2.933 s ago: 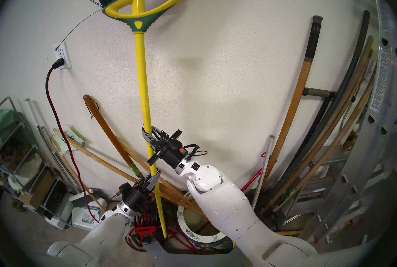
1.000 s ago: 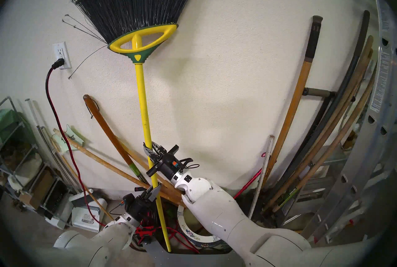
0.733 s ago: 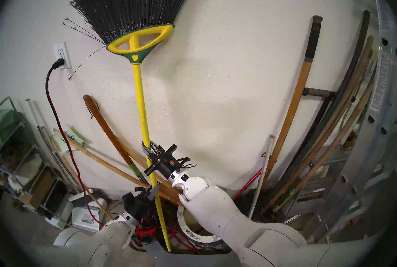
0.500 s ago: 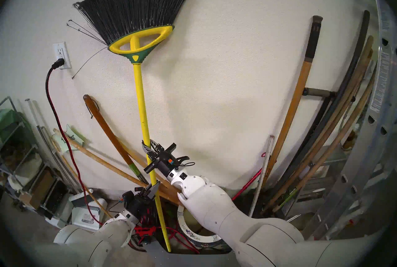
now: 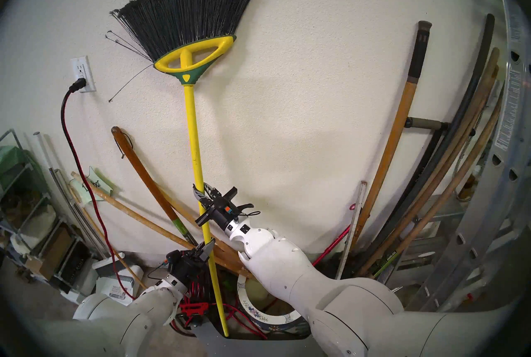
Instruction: Take wooden sticks or brooms out of the pot
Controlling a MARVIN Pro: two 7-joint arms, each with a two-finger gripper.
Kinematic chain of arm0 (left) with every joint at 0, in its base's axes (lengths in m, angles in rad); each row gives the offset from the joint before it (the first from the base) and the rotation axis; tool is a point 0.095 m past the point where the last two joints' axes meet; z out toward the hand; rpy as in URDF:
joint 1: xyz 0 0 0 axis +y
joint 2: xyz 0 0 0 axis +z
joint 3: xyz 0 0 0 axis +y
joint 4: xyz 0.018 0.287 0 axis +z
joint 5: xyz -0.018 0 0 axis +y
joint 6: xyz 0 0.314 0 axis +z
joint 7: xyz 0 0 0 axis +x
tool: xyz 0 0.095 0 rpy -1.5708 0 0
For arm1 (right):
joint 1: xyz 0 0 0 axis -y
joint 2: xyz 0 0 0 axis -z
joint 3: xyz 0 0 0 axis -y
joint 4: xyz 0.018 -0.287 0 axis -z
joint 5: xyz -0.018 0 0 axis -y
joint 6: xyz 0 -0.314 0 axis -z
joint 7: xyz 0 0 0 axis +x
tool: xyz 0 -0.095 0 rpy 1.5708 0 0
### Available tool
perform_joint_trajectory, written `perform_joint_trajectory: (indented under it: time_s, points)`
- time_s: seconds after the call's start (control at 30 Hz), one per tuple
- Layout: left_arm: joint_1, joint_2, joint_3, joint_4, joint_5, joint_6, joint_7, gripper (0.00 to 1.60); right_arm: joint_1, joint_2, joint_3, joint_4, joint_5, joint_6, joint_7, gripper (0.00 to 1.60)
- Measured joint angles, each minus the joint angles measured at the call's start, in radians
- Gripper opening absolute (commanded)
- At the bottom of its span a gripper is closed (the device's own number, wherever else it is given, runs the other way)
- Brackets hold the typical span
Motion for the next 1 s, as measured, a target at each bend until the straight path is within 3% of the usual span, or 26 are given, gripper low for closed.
perform_joint_trajectory:
  time_s: [0.7, 0.73, 0.87, 0.9, 1.0]
  points:
    - [-0.015, -0.012, -0.006, 0.011, 0.023, 0.008, 0.061, 0.00, 0.051, -0.020, 0.024, 0.080, -0.037, -0.011, -0.007, 0.00]
    - [-0.015, -0.012, -0.007, 0.010, 0.023, 0.008, 0.061, 0.00, 0.052, -0.020, 0.024, 0.082, -0.038, -0.012, -0.007, 0.09]
    - [-0.015, -0.012, -0.007, 0.010, 0.023, 0.008, 0.061, 0.00, 0.052, -0.020, 0.024, 0.082, -0.038, -0.012, -0.007, 0.09]
    - [-0.012, -0.014, -0.012, 0.008, 0.023, 0.008, 0.065, 0.00, 0.056, -0.021, 0.026, 0.091, -0.046, -0.022, -0.009, 1.60]
    - [-0.012, -0.014, -0.012, 0.008, 0.023, 0.008, 0.065, 0.00, 0.056, -0.021, 0.026, 0.091, -0.046, -0.022, -0.009, 1.60]
